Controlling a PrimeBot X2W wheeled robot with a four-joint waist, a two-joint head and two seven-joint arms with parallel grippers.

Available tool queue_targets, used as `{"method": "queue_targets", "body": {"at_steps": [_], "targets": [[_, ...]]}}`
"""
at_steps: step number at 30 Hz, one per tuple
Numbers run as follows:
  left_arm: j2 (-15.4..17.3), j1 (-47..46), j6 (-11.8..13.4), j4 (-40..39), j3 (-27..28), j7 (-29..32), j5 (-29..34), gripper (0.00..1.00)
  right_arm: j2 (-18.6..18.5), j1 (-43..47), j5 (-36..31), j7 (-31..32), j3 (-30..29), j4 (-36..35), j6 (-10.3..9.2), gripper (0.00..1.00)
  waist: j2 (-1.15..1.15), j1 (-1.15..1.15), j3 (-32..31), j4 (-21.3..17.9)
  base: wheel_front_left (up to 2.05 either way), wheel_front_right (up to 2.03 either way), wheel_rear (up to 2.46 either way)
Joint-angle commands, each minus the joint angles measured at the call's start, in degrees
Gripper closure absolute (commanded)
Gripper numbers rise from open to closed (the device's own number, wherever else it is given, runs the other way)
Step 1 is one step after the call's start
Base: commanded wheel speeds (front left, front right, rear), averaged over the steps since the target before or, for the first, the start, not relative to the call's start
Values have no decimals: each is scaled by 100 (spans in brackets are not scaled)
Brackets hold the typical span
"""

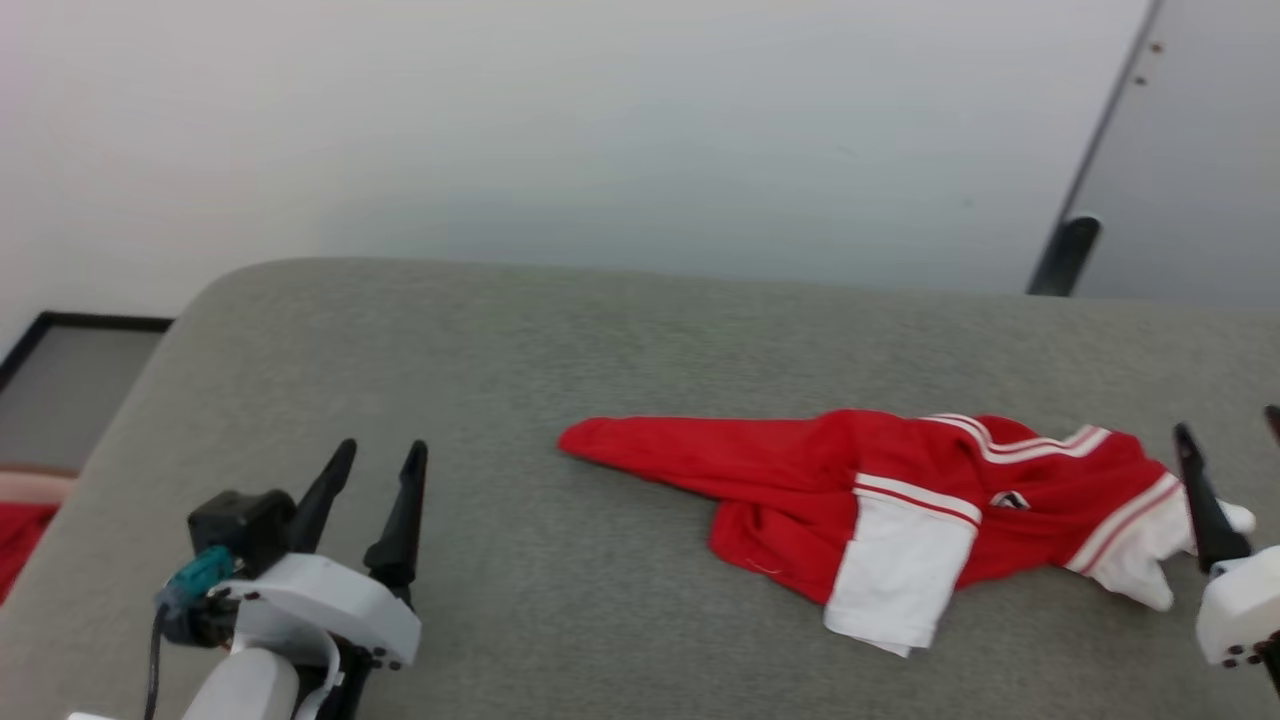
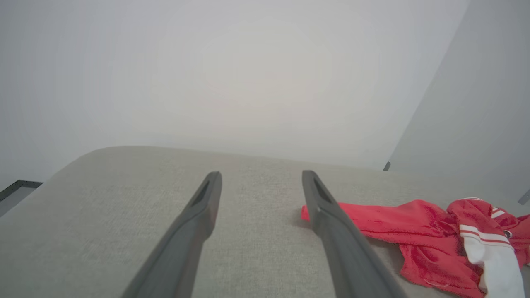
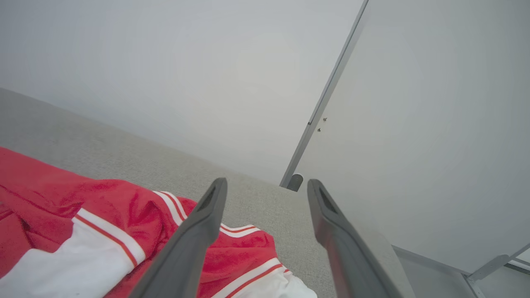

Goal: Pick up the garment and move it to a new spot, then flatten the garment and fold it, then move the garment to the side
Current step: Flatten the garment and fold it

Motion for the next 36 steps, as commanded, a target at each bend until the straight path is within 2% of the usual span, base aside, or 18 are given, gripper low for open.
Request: {"method": "queue_targets", "body": {"at_steps": [1, 7, 15, 23, 29, 34, 35, 36], "targets": [[20, -2, 9, -108, -47, 45, 4, 0, 79, -1, -132, -193, -167, 4, -6, 0, 0, 0, 74, -353, 0, 0, 0], [106, -241, -61, -539, -283, 523, -14, 0, 364, 83, -347, -554, -770, -25, -6, 0, 0, 0, 209, -869, 0, 0, 0], [168, -788, -110, -1027, -560, 1714, -339, 0, 843, 309, -483, -625, -1197, -173, -6, 0, 0, 0, 479, -1604, 0, 0, 0], [200, -1346, -154, -1324, -790, 2682, -663, 0, 1163, 204, -476, -758, -1012, -82, -6, 0, 0, 0, 754, -2338, 0, 0, 0], [173, -1565, -166, -1290, -1068, 3384, -913, 0, 1313, 185, -491, -896, -936, 87, -6, 0, 0, 0, 834, -2648, 0, 0, 0], [90, -1650, 7, -1164, -1341, 4254, -1092, 0, 1375, 147, -476, -950, -865, 206, -6, 0, 0, 0, 892, -2764, 0, 0, 0], [90, -1650, 7, -1164, -1341, 4254, -1092, 0, 1375, 147, -476, -950, -865, 206, -6, 0, 0, 0, 892, -2764, 0, 0, 0], [77, -1635, 120, -1105, -1442, 4606, -1154, 0, 1385, 123, -470, -976, -853, 240, -6, 0, 0, 0, 921, -2779, 0, 0, 0]]}}
